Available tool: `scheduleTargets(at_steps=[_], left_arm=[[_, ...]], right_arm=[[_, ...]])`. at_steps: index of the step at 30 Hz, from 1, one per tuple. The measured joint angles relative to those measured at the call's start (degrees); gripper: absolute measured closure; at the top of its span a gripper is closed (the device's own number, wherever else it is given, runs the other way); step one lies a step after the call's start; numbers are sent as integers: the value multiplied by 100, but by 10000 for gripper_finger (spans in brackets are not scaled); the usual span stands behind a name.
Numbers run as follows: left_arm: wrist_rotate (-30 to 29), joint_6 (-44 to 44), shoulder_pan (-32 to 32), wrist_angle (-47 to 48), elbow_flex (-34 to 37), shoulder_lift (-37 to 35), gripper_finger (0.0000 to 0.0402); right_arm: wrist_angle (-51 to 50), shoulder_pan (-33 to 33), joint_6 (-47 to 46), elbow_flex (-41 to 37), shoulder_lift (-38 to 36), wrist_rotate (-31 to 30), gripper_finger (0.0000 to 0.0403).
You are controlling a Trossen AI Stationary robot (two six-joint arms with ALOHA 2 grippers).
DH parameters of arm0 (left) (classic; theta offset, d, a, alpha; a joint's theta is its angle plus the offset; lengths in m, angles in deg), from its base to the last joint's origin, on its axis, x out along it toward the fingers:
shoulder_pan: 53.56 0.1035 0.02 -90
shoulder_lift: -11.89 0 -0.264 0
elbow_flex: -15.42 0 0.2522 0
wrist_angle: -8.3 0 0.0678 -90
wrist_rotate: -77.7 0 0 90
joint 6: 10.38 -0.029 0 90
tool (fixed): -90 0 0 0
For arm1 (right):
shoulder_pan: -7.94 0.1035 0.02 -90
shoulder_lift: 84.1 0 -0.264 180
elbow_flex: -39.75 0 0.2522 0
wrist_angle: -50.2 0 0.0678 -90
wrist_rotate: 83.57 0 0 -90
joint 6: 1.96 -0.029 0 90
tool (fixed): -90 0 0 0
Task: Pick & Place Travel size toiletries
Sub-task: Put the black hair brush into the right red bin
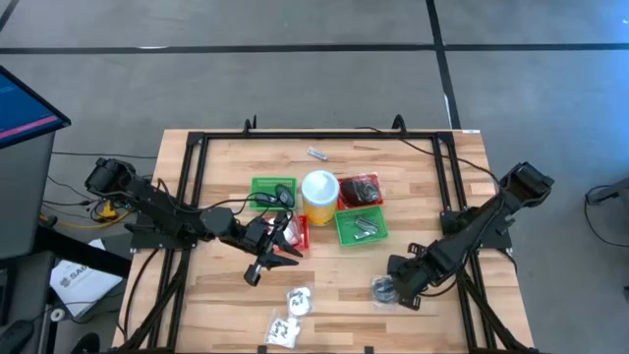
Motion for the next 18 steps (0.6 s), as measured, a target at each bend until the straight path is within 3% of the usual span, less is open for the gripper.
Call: scheduleTargets(at_steps=[18], left_arm=[[-1,0,0,2,0,0,325]], right_arm=[[-118,-101,390,9,-1520,-735,403]])
